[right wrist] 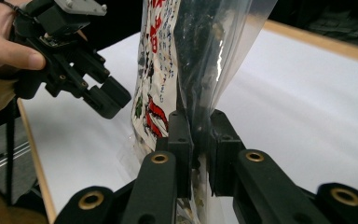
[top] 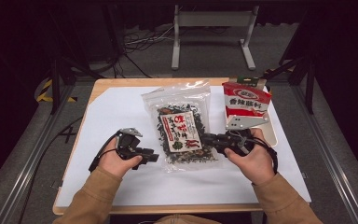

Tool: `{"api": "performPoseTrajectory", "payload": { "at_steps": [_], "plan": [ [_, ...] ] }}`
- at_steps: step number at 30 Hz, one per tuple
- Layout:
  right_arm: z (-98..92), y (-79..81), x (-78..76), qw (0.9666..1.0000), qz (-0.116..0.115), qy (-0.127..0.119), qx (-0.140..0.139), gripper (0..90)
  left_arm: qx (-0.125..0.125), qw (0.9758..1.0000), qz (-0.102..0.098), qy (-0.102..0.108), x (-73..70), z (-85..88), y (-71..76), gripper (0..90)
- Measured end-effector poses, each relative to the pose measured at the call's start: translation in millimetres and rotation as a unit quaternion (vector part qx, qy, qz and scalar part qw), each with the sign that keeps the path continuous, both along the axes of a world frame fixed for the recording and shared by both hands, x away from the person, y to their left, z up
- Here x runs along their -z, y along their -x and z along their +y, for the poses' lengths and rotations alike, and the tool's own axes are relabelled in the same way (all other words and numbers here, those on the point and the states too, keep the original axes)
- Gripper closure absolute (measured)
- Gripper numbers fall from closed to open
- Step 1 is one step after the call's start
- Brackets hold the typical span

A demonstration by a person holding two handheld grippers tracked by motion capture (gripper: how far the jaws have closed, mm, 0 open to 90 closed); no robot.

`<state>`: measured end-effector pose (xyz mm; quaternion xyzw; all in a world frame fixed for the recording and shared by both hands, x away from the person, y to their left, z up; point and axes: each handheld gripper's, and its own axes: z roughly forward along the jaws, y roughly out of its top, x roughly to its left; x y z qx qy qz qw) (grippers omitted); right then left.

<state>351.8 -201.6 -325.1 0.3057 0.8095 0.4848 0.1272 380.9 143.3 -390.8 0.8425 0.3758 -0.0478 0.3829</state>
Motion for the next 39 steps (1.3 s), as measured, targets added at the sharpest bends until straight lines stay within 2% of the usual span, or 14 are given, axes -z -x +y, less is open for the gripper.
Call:
{"api": "performPoseTrajectory", "payload": {
  "at_steps": [8,11,15,21,30,32,38,39],
  "plan": [
    [-10.1,6.6,-15.9,0.9978,-0.060,-0.014,0.026,81.3,-0.022,0.9997,-0.003,0.010,-1.4,16.5,-3.3,59.7],
    [-17.0,8.8,-22.1,0.9958,-0.080,-0.021,0.039,81.6,-0.028,0.9995,-0.006,0.011,-2.1,22.5,-4.4,59.5],
    [-24.5,11.2,-29.1,0.9936,-0.096,-0.026,0.053,81.9,-0.039,0.9991,-0.008,0.016,-2.3,28.8,-5.8,59.5],
    [-34.0,15.9,-38.4,0.9885,-0.128,-0.038,0.071,82.9,-0.049,0.9986,-0.009,0.017,-2.6,35.9,-7.1,59.5],
    [-51.7,20.6,-49.5,0.9804,-0.160,-0.060,0.099,83.3,-0.058,0.9980,-0.010,0.024,-2.0,43.3,-8.6,59.3],
    [-56.2,20.3,-51.8,0.9796,-0.160,-0.060,0.106,83.3,-0.061,0.9977,-0.014,0.025,-2.4,45.8,-8.6,59.0],
    [-69.8,20.7,-57.7,0.9737,-0.178,-0.061,0.128,83.3,-0.072,0.9967,-0.018,0.032,-3.5,54.6,-8.3,58.6],
    [-69.8,20.7,-57.7,0.9737,-0.178,-0.061,0.128,83.3,-0.072,0.9967,-0.018,0.032,-3.5,54.6,-8.3,58.7]
  ]
}}
